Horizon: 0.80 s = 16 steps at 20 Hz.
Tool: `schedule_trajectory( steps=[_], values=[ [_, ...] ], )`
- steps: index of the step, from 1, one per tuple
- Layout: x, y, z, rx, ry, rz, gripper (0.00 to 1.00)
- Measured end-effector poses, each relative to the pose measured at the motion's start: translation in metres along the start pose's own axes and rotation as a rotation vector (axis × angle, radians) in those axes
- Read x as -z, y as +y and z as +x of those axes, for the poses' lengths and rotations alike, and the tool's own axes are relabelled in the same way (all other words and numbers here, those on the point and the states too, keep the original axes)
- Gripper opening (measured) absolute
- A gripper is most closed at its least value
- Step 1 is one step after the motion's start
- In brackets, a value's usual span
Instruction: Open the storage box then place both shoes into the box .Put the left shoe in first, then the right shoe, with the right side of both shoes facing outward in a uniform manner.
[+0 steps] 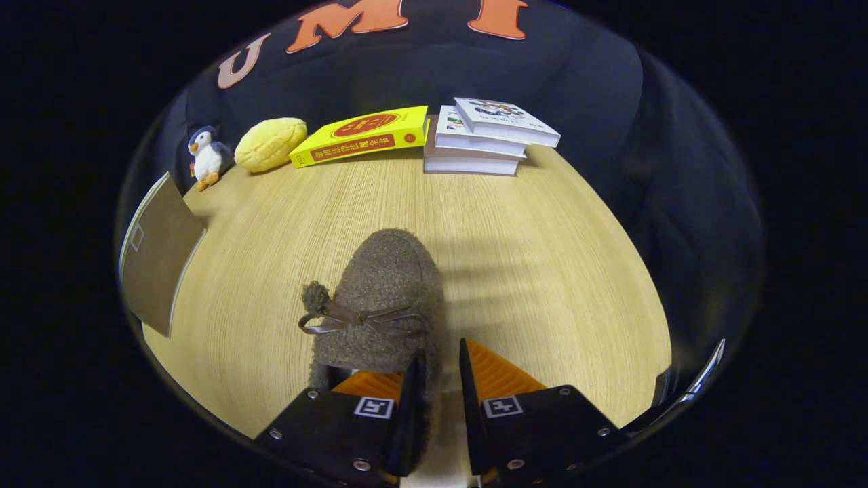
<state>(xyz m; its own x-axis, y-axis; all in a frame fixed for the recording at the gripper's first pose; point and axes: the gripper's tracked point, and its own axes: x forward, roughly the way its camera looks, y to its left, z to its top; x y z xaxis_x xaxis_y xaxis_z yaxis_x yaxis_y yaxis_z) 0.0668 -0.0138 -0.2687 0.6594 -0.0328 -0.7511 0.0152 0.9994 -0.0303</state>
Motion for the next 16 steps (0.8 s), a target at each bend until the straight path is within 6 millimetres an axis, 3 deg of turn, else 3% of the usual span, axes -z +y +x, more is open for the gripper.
schedule_trajectory(
  steps=[1,3,6,12,16],
  values=[
    [-0.002,-0.002,0.003,0.013,-0.006,0.009,0.2],
    [-0.002,-0.002,0.001,0.027,-0.008,0.015,0.03],
    [-0.005,-0.001,-0.006,0.03,-0.004,0.07,0.01],
    [-0.028,0.017,-0.048,0.059,-0.039,0.152,0.01],
    [-0.054,0.062,-0.091,0.086,-0.074,0.229,0.01]
  ],
)
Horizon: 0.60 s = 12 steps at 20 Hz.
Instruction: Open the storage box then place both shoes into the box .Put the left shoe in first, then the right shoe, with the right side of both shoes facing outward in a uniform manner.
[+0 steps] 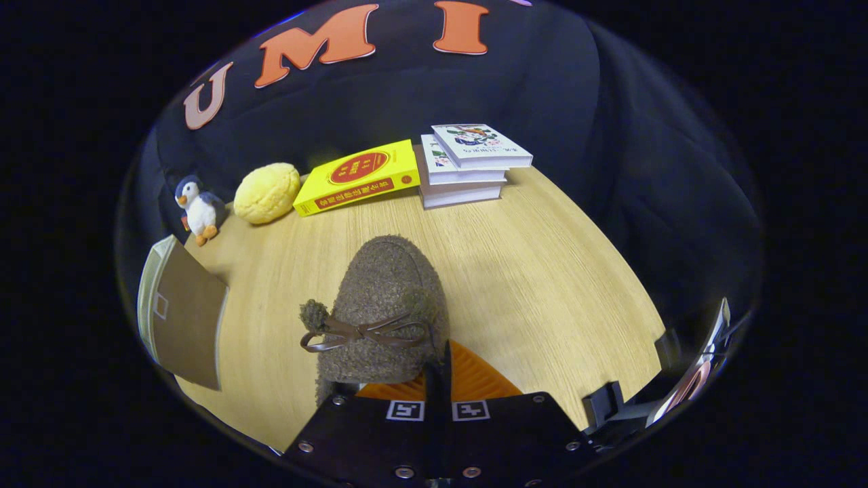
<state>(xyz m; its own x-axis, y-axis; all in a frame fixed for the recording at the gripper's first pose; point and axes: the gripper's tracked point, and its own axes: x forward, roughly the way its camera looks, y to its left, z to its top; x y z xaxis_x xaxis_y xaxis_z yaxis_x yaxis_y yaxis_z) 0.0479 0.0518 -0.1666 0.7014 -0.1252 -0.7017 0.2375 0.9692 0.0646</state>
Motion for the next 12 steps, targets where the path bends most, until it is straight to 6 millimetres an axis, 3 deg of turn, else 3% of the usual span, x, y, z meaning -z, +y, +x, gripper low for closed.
schedule_trajectory(
  steps=[3,12],
  values=[
    [-0.009,0.051,-0.032,0.006,-0.03,0.044,0.0],
    [-0.018,0.225,-0.097,-0.038,-0.063,0.08,0.01]
  ],
)
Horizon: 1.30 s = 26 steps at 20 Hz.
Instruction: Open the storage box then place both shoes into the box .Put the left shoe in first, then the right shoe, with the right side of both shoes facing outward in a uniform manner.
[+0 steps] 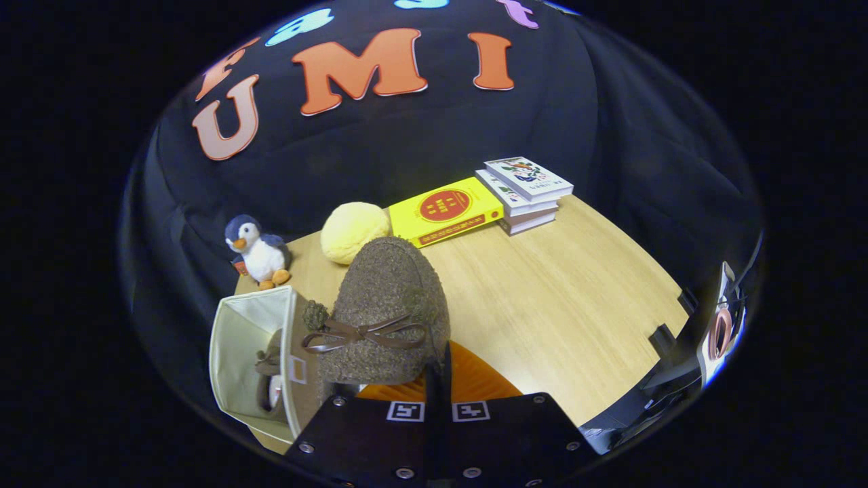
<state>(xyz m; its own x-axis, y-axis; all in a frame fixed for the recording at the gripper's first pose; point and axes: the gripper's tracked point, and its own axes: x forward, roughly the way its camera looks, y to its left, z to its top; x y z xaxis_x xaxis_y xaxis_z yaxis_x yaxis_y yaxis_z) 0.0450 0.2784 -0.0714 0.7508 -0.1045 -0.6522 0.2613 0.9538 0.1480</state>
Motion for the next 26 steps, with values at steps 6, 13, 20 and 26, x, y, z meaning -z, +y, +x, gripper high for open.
schedule_trajectory(
  steps=[6,13,20,26],
  values=[
    [-0.005,0.084,-0.027,-0.041,-0.015,-0.019,0.01],
    [0.014,0.148,-0.018,-0.035,0.006,-0.12,0.01],
    [0.029,0.159,-0.013,0.003,0.038,-0.17,0.13],
    [0.01,0.158,-0.034,-0.007,-0.028,-0.19,0.61]
  ],
)
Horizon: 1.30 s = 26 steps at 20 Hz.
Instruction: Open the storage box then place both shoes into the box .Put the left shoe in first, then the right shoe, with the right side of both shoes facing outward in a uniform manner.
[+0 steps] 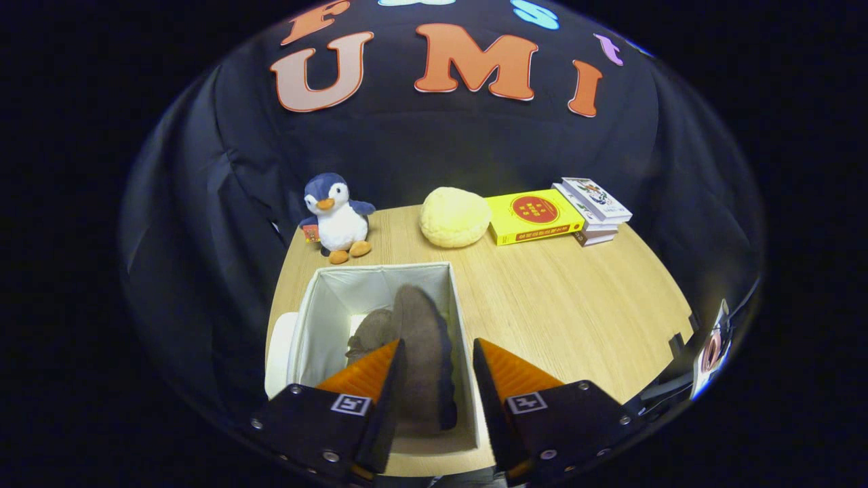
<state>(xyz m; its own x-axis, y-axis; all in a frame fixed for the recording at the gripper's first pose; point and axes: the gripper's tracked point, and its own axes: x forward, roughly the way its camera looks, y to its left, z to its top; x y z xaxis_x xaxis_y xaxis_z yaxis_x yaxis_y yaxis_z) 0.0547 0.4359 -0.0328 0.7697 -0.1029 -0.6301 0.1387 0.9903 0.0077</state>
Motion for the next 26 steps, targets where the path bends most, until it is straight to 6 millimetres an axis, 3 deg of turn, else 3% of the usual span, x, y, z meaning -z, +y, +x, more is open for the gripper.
schedule_trajectory(
  steps=[3,6,9,11,18,26],
  values=[
    [-0.008,-0.012,-0.008,0.015,-0.034,0.005,0.86],
    [-0.017,-0.03,-0.016,0.017,-0.064,0.022,0.98],
    [-0.034,-0.047,-0.029,-0.014,-0.13,0.045,0.99],
    [-0.055,-0.059,-0.043,-0.034,-0.209,0.05,0.99],
    [-0.107,-0.117,-0.085,-0.083,-0.439,0.005,0.98],
    [-0.13,-0.178,-0.105,-0.197,-0.561,-0.031,0.98]
  ],
)
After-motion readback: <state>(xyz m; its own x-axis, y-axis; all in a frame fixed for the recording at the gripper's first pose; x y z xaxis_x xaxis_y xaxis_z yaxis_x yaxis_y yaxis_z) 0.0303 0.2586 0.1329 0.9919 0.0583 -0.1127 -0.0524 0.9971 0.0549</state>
